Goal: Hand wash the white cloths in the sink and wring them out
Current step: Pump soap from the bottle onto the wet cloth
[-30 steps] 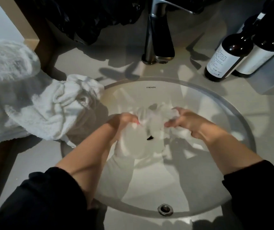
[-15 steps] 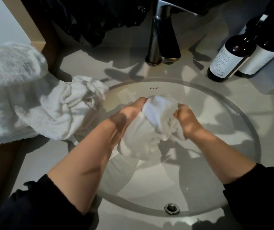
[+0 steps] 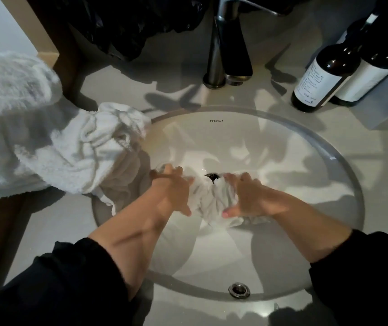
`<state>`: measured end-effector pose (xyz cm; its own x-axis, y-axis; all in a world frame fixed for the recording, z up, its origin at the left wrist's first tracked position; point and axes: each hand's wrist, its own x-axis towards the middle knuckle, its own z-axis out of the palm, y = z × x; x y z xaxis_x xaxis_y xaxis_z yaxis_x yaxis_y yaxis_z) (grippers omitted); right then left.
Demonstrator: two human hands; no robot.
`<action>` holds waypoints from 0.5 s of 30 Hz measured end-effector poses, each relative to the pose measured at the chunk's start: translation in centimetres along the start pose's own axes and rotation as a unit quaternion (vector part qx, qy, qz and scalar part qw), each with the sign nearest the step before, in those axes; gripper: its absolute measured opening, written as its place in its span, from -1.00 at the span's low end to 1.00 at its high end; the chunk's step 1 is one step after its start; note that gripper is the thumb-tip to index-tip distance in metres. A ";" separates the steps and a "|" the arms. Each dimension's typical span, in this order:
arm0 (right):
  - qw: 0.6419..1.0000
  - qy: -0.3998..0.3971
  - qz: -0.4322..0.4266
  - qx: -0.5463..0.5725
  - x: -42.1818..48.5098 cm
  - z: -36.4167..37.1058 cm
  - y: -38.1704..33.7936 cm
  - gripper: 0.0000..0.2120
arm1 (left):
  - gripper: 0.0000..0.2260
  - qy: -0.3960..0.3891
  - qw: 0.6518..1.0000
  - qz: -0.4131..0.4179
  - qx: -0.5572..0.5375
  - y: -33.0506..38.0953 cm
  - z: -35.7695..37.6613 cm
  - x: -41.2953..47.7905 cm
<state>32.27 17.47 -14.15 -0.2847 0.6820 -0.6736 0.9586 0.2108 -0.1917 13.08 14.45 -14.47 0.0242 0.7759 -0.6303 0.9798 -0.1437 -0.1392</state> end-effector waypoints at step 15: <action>0.855 0.474 -0.112 0.177 -1.7 -1.3 -3.6 -0.59 | -0.59 0.029 0.551 0.121 -0.825 0.2 -3.2 0.2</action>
<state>29.27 16.46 -11.43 -0.1827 0.9489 0.2572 0.7737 0.3002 -0.5579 13.93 16.54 -12.16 0.1534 0.8817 -0.4462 -0.2075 0.4702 0.8578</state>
